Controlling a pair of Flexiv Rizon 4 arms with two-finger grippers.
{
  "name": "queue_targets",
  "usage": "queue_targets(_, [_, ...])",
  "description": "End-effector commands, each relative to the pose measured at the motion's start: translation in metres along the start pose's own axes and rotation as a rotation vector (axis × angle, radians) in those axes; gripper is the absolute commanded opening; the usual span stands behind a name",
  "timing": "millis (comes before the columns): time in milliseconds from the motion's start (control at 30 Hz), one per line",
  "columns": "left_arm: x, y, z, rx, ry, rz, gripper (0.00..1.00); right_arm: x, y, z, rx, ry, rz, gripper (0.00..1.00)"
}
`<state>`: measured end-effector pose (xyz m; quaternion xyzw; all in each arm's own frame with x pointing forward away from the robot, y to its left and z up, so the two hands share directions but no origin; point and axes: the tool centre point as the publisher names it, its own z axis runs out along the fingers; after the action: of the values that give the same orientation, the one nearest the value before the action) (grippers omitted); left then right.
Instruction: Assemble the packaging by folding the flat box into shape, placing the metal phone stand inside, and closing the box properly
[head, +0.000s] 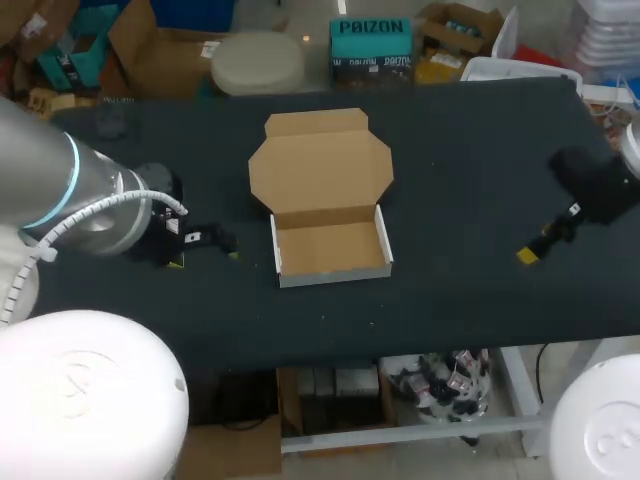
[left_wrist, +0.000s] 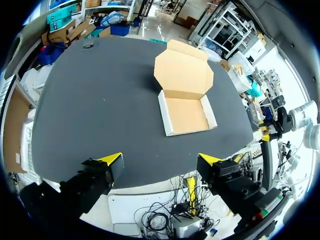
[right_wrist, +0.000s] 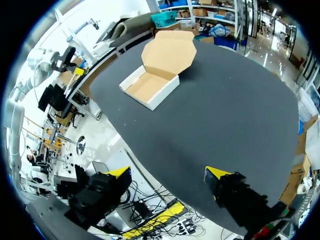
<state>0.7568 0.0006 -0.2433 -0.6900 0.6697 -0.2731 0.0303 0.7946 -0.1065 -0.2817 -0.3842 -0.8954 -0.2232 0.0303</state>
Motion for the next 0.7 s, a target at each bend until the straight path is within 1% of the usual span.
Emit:
queue_targets(33, [0.003, 0.003, -0.015, -0.031, -0.170, -0.027, 1.00, 0.001, -0.003, -0.008, 0.011, -0.046, 0.025, 1.00])
queue_targets(100, [0.003, 0.004, -0.018, -0.058, -0.176, -0.042, 1.00, -0.002, -0.003, -0.012, 0.031, -0.056, 0.054, 1.00])
queue_targets(267, [0.000, 0.005, -0.026, -0.072, -0.195, -0.078, 1.00, -0.005, -0.002, -0.020, 0.052, -0.088, 0.090, 1.00])
queue_targets(400, [-0.003, 0.005, -0.029, -0.078, -0.202, -0.087, 1.00, -0.008, -0.002, -0.029, 0.038, -0.139, 0.152, 1.00])
queue_targets(567, [-0.006, 0.003, -0.030, -0.091, -0.215, -0.089, 1.00, -0.013, -0.004, -0.034, 0.004, -0.139, 0.204, 1.00])
queue_targets(700, [-0.008, 0.001, -0.030, -0.098, -0.204, -0.093, 1.00, -0.014, -0.003, -0.035, -0.012, -0.138, 0.232, 1.00])
